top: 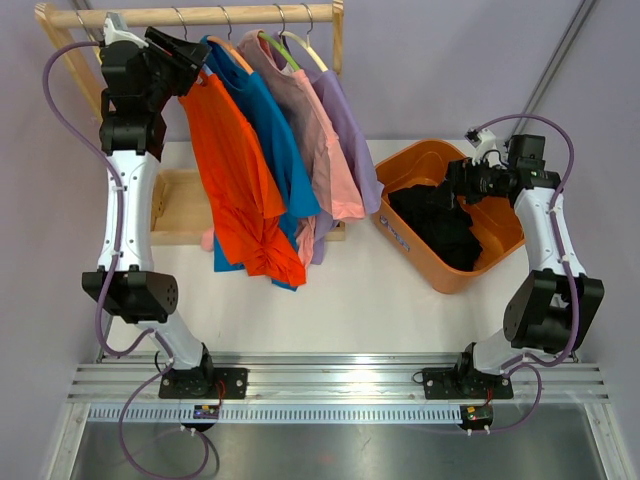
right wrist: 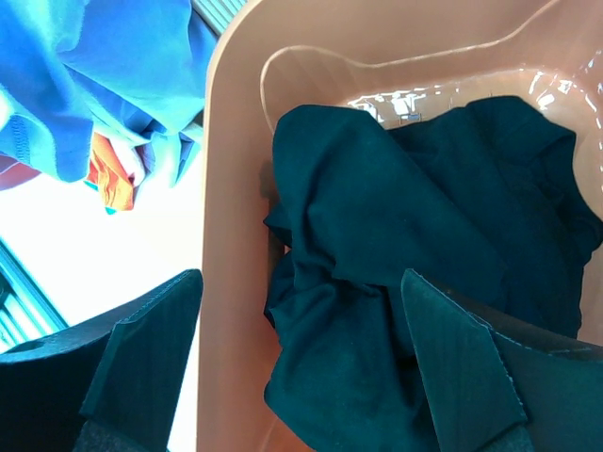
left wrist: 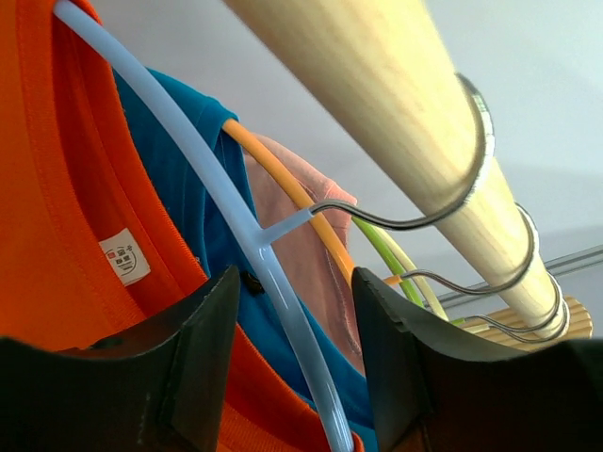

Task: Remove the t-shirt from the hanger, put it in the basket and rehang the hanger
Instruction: Grab a hanger with a tshirt on it with the left arm

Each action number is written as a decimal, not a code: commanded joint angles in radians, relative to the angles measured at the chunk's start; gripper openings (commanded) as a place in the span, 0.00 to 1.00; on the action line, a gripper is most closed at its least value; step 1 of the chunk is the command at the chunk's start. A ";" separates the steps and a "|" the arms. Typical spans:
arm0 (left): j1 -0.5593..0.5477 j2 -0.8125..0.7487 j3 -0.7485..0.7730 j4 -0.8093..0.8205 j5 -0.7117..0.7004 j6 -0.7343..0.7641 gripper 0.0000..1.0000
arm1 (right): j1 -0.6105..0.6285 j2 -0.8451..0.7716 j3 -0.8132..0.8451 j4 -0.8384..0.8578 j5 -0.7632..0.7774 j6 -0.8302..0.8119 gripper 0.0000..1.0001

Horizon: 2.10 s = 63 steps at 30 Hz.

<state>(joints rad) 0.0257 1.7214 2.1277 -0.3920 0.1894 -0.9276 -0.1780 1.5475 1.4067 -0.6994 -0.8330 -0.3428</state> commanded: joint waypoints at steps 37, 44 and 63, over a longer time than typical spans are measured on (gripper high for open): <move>0.083 -0.195 -0.199 0.352 0.275 -0.264 0.00 | -0.005 -0.095 0.000 -0.006 -0.060 -0.042 0.94; 0.109 -0.269 -0.288 0.383 0.346 -0.292 0.00 | -0.005 -0.104 0.026 -0.084 -0.136 -0.158 0.94; 0.125 -0.606 -0.644 0.326 0.553 -0.232 0.00 | 0.127 -0.141 0.135 -0.549 -0.278 -0.620 0.93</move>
<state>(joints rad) 0.1436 1.1767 1.5173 -0.1398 0.6556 -1.1908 -0.0765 1.4410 1.4788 -1.1370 -1.0435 -0.8417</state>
